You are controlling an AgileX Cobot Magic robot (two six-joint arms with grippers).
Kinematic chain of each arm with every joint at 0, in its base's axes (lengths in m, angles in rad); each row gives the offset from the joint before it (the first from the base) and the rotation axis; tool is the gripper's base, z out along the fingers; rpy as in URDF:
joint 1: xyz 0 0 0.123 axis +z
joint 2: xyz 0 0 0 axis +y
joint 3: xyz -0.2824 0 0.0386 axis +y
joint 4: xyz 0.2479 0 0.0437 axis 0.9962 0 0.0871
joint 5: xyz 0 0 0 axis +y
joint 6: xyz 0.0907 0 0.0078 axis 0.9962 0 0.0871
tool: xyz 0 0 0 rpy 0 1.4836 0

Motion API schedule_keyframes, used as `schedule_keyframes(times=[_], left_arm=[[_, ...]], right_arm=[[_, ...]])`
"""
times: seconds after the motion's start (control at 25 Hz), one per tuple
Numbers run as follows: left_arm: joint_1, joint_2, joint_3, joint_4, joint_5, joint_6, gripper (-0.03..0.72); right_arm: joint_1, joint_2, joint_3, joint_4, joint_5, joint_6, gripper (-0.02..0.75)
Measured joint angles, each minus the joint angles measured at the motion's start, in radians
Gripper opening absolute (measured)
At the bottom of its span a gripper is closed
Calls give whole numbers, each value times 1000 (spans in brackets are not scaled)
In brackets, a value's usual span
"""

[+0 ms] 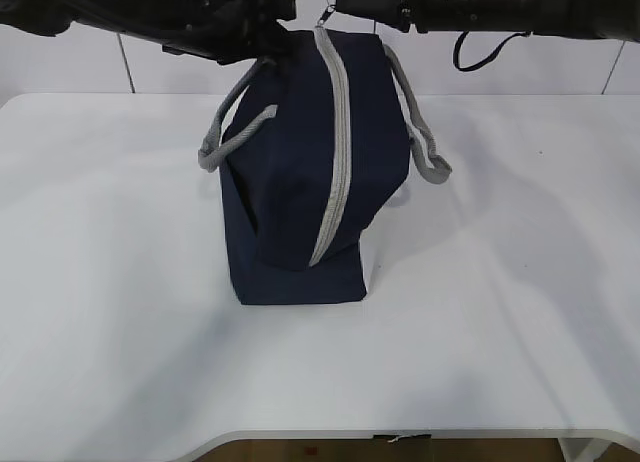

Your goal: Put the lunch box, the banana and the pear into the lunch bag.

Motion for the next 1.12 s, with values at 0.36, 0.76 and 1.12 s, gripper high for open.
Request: schedule_keyframes(times=[0.36,0.76,1.12], left_arm=[[3,0,0,-2,35,0,11],[6,0,-30,-3,93,13,10],[8,59,-136,-3,204,21,9]], right_arm=[[0,0,0,10,-27,-35,6],[0,5,0,63,-30,-69,6],[0,5,-4,78,-17,-72,6]])
